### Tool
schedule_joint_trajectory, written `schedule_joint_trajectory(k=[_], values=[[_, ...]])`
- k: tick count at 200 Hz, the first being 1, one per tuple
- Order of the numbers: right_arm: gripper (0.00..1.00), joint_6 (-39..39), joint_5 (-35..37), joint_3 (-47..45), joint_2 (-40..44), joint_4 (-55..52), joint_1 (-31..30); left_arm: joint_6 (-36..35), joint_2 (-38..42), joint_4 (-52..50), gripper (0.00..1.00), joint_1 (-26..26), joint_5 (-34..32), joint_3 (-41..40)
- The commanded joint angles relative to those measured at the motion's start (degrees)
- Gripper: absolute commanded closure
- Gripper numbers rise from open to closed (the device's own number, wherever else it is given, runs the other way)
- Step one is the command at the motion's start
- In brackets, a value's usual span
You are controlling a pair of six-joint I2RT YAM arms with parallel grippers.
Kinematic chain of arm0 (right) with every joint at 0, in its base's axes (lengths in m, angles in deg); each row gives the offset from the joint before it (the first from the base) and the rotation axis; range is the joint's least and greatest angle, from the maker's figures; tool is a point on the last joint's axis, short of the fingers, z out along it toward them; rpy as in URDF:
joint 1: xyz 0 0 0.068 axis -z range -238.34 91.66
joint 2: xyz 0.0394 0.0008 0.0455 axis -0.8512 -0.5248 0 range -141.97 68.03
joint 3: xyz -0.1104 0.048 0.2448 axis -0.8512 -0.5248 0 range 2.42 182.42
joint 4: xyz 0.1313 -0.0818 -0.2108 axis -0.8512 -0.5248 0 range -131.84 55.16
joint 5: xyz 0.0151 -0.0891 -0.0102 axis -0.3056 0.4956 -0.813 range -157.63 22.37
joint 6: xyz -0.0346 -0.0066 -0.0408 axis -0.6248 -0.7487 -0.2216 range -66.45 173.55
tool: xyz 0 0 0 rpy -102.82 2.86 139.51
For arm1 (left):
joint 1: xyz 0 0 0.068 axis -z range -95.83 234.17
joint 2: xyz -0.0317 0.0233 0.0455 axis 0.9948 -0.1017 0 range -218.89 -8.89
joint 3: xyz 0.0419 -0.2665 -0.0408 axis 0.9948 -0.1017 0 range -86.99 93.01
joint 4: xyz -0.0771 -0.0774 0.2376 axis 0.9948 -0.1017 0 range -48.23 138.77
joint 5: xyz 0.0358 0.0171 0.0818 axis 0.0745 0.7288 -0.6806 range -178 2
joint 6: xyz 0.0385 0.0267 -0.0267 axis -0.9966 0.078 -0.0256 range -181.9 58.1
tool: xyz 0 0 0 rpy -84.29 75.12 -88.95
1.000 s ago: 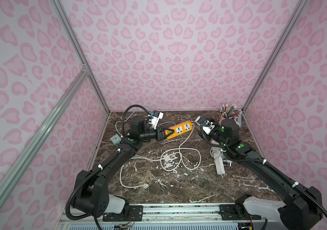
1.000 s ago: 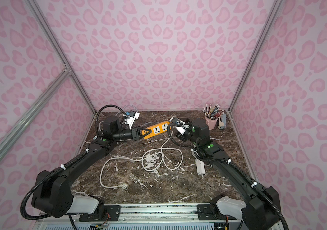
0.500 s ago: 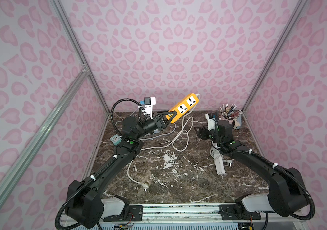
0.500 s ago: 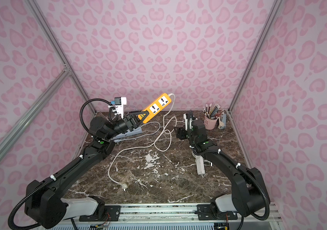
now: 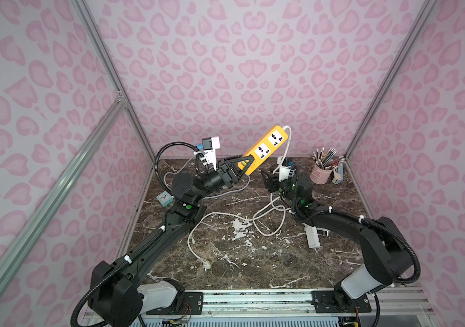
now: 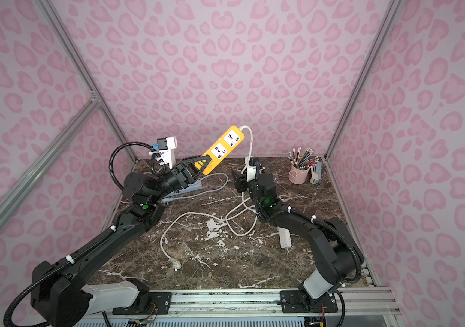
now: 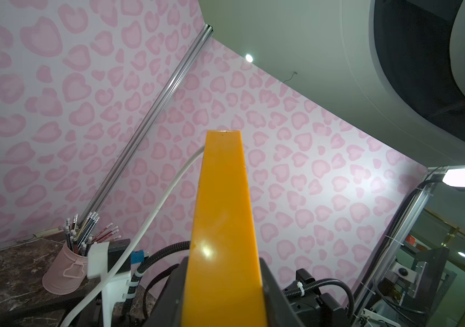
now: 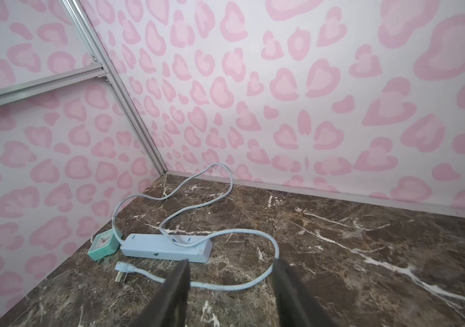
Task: Wrap the cord around the power strip
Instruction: Wrap the power cord around the power strip.
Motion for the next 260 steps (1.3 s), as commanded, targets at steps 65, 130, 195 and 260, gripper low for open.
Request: schedule_joint_trajectory(k=[65,130,195,260], values=[[1.0,-18.5,17.4,-1.1,3.3,-18.8,-8.8,3.9,0.9,3.6,0.97,-7.7,-16.4,-7.6],[1.0,-41.7,38.8,7.7,-0.1,-36.7,-19.0,-32.2,-6.4,-29.3,0.97,-7.7,-27.6,4.4],[1.0,-59.9,29.0,10.8,9.4,-39.6,-21.7,-59.8,-14.8,-44.2,0.97,-7.5,-12.6,6.5],[1.0,-63.8,21.4,22.2,9.1,-47.1,-10.0,-70.1,-18.8,-58.5,0.97,-6.0,15.5,10.0]])
